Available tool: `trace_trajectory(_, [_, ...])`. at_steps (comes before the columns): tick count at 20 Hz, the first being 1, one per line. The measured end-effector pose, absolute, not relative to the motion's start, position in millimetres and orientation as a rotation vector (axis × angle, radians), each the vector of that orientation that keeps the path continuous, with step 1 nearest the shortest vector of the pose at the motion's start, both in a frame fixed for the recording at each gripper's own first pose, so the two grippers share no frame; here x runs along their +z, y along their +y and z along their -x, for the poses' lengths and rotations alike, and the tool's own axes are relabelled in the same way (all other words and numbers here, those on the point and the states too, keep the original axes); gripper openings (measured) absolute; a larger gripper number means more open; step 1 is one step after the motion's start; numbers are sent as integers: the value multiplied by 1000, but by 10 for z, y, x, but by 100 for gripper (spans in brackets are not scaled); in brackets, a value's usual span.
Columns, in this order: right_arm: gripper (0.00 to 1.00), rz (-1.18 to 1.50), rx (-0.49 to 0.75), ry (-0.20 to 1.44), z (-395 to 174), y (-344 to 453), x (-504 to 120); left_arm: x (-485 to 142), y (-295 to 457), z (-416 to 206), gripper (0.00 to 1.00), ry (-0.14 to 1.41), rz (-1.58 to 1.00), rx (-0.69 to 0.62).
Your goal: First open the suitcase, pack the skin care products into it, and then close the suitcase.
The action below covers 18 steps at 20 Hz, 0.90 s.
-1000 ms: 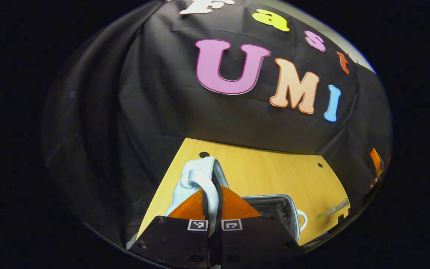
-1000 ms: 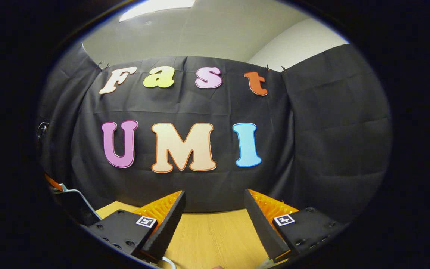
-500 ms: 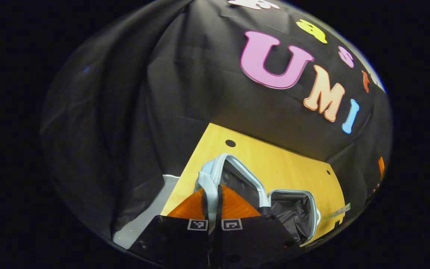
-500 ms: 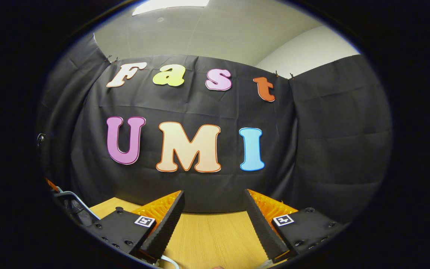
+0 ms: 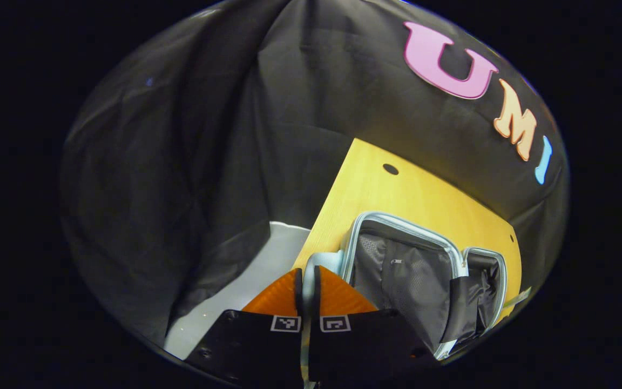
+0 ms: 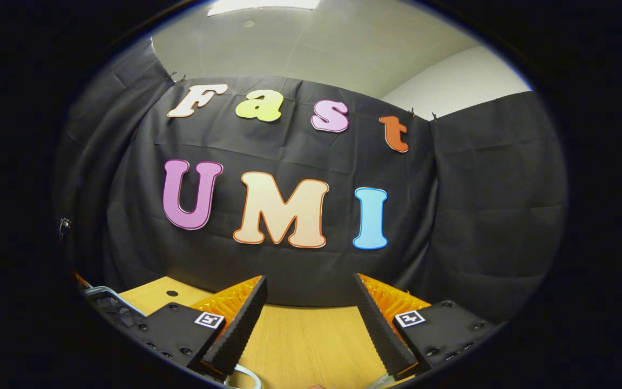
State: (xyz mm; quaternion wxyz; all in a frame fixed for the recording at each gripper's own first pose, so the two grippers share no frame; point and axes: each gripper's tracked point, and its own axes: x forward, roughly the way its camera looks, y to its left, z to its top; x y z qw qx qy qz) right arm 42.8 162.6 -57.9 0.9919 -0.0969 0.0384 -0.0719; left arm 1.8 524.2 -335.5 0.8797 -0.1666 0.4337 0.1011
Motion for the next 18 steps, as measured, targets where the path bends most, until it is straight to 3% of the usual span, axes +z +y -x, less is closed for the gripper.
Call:
trace_trajectory(3, [100, 200, -142, 82, -428, 1603, -583, -3525, 5321, 29, 0, 911, 309, 251])
trace_trajectory(5, [98, 199, -140, 83, -423, 1575, -577, -3550, 5434, 36, 7, 874, 245, 311])
trace_trajectory(9, [100, 184, -127, 69, -435, 1455, -537, -3136, 5613, -8, 98, 713, 160, 461])
trace_trajectory(13, [100, 152, -98, 69, -449, 1230, -548, -2222, 5515, 25, 94, 501, 23, 589])
trace_trajectory(18, [98, 108, -57, 88, -472, 872, -591, -1091, 4681, 19, 95, 288, -21, 548])
